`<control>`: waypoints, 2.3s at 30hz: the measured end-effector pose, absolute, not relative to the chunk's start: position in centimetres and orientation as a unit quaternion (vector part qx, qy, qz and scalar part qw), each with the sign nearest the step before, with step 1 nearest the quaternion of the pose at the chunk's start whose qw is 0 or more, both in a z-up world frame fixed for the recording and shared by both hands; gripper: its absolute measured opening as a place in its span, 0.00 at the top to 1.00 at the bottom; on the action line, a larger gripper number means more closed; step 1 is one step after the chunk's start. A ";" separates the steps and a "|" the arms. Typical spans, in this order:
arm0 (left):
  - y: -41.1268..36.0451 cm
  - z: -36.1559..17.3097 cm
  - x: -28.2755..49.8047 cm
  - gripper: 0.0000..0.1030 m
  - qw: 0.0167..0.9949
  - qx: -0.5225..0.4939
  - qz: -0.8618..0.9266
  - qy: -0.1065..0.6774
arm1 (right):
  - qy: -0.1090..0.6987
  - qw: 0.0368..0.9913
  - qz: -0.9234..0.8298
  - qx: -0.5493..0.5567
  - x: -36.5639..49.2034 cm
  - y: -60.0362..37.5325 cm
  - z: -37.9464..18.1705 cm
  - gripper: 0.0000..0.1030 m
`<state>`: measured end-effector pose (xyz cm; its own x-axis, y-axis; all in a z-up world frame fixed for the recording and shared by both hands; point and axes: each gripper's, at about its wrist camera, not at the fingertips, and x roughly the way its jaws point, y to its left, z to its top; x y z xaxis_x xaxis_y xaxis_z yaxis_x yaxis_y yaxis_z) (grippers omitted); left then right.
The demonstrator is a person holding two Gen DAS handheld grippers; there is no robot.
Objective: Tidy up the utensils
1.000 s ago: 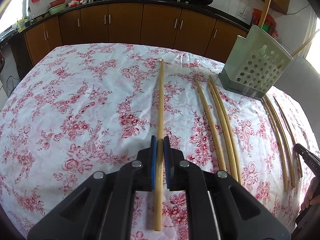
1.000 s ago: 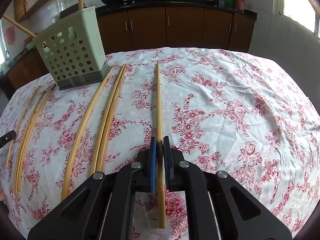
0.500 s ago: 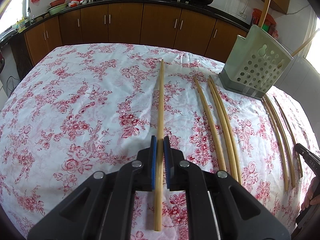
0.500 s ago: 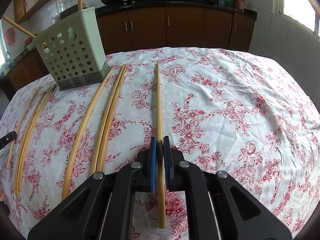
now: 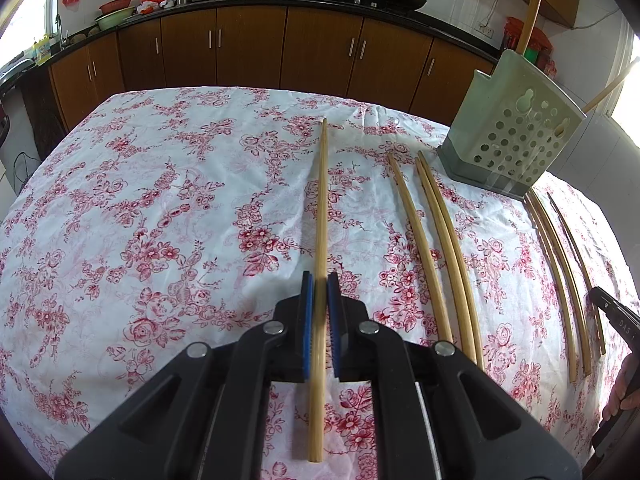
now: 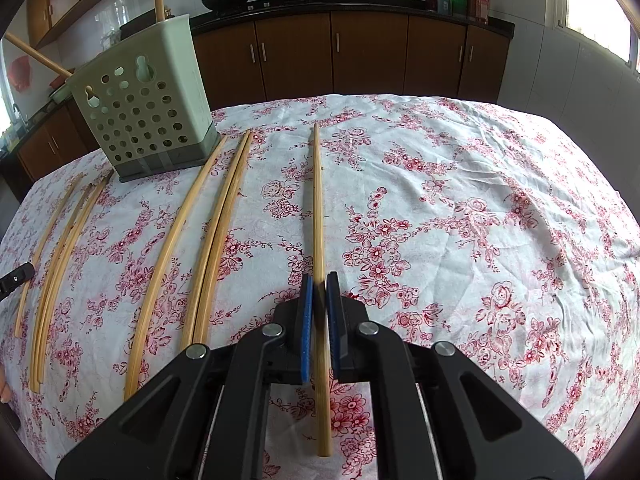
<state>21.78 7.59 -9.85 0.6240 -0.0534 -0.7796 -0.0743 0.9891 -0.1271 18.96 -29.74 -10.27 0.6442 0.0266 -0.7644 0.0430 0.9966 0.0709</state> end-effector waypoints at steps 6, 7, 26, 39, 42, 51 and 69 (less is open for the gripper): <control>7.6 -9.9 21.8 0.90 0.898 -0.074 0.006 0.434 | 0.422 0.906 -0.004 0.041 19.0 -29.8 -10.3 0.92; 7.6 -9.9 21.8 0.90 0.898 -0.074 0.006 0.434 | 0.422 0.906 -0.004 0.041 19.0 -29.8 -10.3 0.92; 7.6 -9.9 21.8 0.90 0.898 -0.073 0.007 0.434 | 0.423 0.905 0.003 0.048 19.0 -29.9 -10.2 0.92; 7.1 -9.8 21.4 0.90 0.898 -0.052 0.006 0.437 | 0.423 0.905 0.007 0.051 18.7 -29.6 -10.1 0.91; 6.7 -9.8 20.7 0.90 0.897 -0.038 0.005 0.440 | 0.423 0.904 0.011 0.053 17.9 -29.5 -10.1 0.91; 5.7 -9.1 19.9 0.92 0.899 0.005 0.009 0.438 | 0.409 0.910 0.016 0.067 16.9 -29.8 -8.9 0.93; 6.8 7.1 19.0 0.92 0.962 -0.054 -0.033 0.266 | 0.248 0.965 0.022 0.083 16.1 -30.4 2.9 0.93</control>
